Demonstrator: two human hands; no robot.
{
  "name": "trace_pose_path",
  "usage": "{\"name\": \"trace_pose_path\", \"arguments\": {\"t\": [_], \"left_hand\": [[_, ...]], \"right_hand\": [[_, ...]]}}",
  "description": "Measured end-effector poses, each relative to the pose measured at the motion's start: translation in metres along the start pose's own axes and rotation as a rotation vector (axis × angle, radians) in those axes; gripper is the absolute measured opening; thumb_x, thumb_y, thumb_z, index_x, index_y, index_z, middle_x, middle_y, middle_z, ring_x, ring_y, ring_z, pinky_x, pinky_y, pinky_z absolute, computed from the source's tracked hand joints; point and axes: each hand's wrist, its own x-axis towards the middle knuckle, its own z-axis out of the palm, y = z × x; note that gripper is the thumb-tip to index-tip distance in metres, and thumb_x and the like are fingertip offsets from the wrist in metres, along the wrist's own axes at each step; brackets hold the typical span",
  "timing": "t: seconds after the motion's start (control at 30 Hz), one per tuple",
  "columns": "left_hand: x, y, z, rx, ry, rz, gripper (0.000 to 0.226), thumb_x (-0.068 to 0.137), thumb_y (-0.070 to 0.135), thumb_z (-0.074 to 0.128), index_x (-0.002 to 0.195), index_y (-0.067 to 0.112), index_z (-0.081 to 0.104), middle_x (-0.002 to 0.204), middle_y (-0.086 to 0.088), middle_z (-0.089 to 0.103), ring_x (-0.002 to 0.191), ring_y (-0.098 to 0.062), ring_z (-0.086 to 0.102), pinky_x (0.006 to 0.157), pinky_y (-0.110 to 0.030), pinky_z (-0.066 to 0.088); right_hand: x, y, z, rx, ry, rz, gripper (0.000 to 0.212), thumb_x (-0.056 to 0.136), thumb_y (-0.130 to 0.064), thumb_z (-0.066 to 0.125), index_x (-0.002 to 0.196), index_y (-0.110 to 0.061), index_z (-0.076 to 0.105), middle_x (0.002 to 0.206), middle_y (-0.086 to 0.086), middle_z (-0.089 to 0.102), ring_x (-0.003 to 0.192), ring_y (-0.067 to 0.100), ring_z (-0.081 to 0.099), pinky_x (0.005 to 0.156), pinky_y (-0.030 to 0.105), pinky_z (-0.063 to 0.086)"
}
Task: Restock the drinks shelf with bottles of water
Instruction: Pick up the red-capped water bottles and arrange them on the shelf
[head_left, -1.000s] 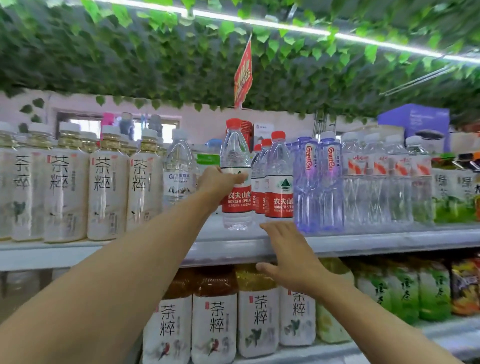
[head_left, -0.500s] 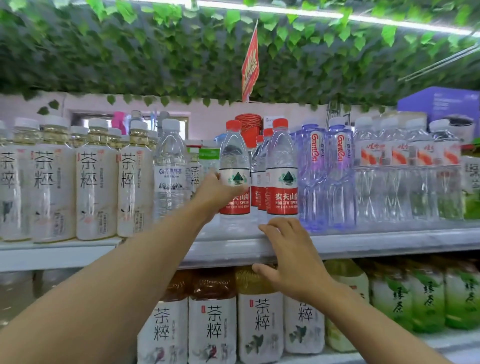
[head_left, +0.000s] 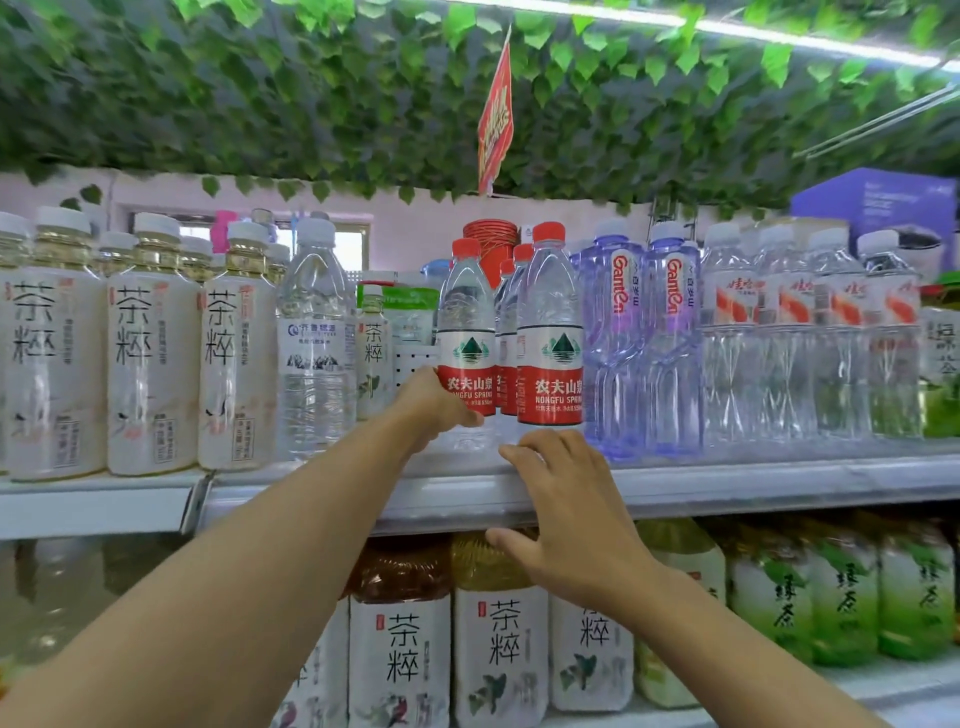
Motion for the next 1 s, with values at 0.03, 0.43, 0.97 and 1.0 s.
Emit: {"name": "trace_pose_path", "arguments": {"t": [0.03, 0.43, 0.97, 1.0], "left_hand": [[0.001, 0.000, 0.001, -0.010, 0.002, -0.014, 0.039, 0.072, -0.002, 0.076, 0.101, 0.013, 0.054, 0.096, -0.007, 0.060, 0.096, -0.026, 0.055, 0.082, -0.038, 0.045], [0.005, -0.003, 0.005, -0.020, 0.010, -0.010, 0.044, 0.076, 0.004, 0.075, 0.106, 0.017, 0.047, 0.106, -0.005, 0.059, 0.098, -0.022, 0.052, 0.083, -0.039, 0.047], [-0.007, 0.005, 0.006, 0.003, -0.003, -0.039, 0.051, 0.078, 0.002, 0.073, 0.121, 0.011, 0.047, 0.110, -0.006, 0.057, 0.103, -0.023, 0.051, 0.091, -0.042, 0.047], [-0.008, 0.006, 0.005, 0.001, -0.007, -0.042, 0.051, 0.078, 0.002, 0.072, 0.121, 0.011, 0.047, 0.113, -0.007, 0.058, 0.105, -0.024, 0.051, 0.093, -0.042, 0.047]], "right_hand": [[0.000, 0.000, 0.000, -0.001, 0.004, -0.004, 0.069, 0.080, -0.054, 0.061, 0.136, -0.021, 0.040, 0.132, -0.004, 0.036, 0.124, 0.018, 0.031, 0.108, 0.035, 0.023], [0.001, 0.001, 0.000, -0.016, -0.001, -0.013, 0.067, 0.081, -0.055, 0.058, 0.136, -0.021, 0.039, 0.130, -0.004, 0.037, 0.122, 0.018, 0.030, 0.107, 0.034, 0.023], [-0.001, 0.001, -0.001, -0.034, -0.024, -0.014, 0.068, 0.084, -0.053, 0.057, 0.139, -0.023, 0.033, 0.134, -0.005, 0.031, 0.125, 0.016, 0.025, 0.111, 0.033, 0.019], [-0.001, 0.001, -0.001, -0.028, -0.024, -0.012, 0.069, 0.083, -0.053, 0.058, 0.140, -0.023, 0.032, 0.135, -0.005, 0.030, 0.126, 0.016, 0.024, 0.112, 0.034, 0.019]]}}
